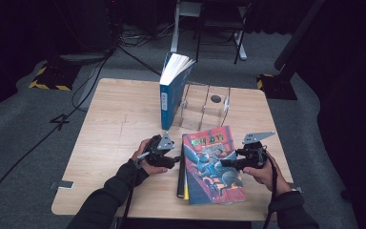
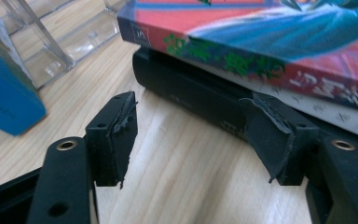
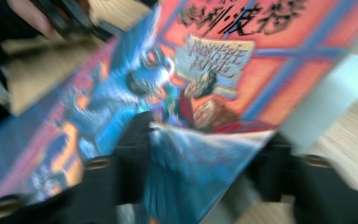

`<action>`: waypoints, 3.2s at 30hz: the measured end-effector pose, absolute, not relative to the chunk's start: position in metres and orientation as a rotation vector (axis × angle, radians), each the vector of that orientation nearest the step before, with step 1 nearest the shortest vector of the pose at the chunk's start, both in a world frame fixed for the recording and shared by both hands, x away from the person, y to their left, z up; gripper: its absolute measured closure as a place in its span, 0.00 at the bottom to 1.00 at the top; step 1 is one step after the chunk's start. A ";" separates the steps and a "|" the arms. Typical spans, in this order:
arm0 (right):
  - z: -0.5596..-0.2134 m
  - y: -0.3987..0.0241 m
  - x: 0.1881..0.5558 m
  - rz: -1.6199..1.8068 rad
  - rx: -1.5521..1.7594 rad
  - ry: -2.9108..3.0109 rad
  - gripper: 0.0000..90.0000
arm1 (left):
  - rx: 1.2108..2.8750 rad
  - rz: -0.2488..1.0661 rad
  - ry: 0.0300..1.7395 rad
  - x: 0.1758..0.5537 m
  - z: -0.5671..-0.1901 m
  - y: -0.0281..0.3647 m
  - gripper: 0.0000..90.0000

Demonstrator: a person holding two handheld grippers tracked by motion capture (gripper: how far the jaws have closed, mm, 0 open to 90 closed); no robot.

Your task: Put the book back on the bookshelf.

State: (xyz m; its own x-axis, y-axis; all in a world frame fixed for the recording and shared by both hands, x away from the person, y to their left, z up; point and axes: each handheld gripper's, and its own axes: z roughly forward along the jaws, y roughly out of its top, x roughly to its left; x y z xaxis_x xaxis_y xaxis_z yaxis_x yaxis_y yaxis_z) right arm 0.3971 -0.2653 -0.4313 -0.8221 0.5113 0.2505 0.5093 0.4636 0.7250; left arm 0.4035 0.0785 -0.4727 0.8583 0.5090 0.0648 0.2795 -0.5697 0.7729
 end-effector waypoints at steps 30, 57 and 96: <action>-0.405 -0.257 0.366 1.576 0.624 2.433 0.85 | 2.090 0.335 0.540 0.431 -0.440 0.082 0.67; -0.380 -0.246 0.367 1.588 0.532 2.288 0.88 | 1.987 0.355 0.386 0.435 -0.351 0.079 1.00; -0.381 -0.262 0.299 1.569 0.387 2.107 0.81 | 1.875 0.491 0.329 0.336 -0.363 0.071 0.60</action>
